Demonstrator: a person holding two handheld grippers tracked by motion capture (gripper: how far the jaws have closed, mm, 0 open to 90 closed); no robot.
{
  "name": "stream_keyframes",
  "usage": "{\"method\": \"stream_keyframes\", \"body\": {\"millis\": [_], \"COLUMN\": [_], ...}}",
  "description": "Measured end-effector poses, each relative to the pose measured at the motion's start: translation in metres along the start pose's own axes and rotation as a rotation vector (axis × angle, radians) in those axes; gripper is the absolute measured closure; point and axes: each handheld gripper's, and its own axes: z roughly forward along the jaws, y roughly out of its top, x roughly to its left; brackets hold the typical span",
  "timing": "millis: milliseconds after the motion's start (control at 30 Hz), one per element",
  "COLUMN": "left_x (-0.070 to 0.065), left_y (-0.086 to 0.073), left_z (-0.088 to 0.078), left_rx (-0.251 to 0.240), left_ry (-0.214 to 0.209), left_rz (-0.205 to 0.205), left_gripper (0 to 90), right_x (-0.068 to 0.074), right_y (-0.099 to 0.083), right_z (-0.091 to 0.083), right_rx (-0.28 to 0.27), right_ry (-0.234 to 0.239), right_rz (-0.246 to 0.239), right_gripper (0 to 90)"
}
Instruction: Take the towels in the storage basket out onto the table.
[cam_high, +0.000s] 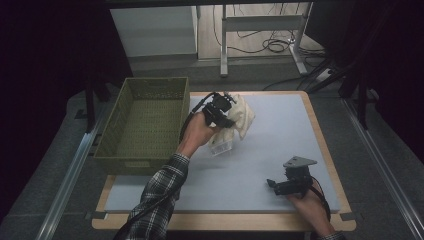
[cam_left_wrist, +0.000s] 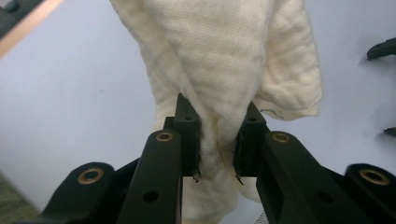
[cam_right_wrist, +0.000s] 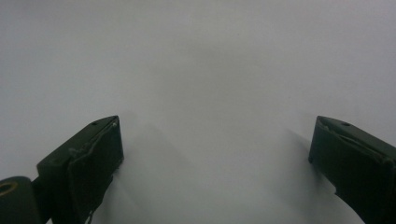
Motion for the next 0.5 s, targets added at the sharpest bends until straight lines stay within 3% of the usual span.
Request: {"method": "stream_keyframes", "body": {"millis": [200, 500], "left_x": [-0.011, -0.023], "left_y": [-0.005, -0.012], "left_z": [0.029, 0.061], "left_rx": [0.037, 0.049], "left_ry": [-0.006, -0.012], "left_rz": [0.015, 0.024], "left_gripper": [75.6, 75.2], "right_x": [0.0, 0.0], "right_y": [0.0, 0.0], "right_z": [0.0, 0.0], "right_rx": [0.001, 0.001], "right_ry": [-0.001, 0.001], "right_rz": [0.0, 0.001], "right_gripper": [3.0, 3.0]}}
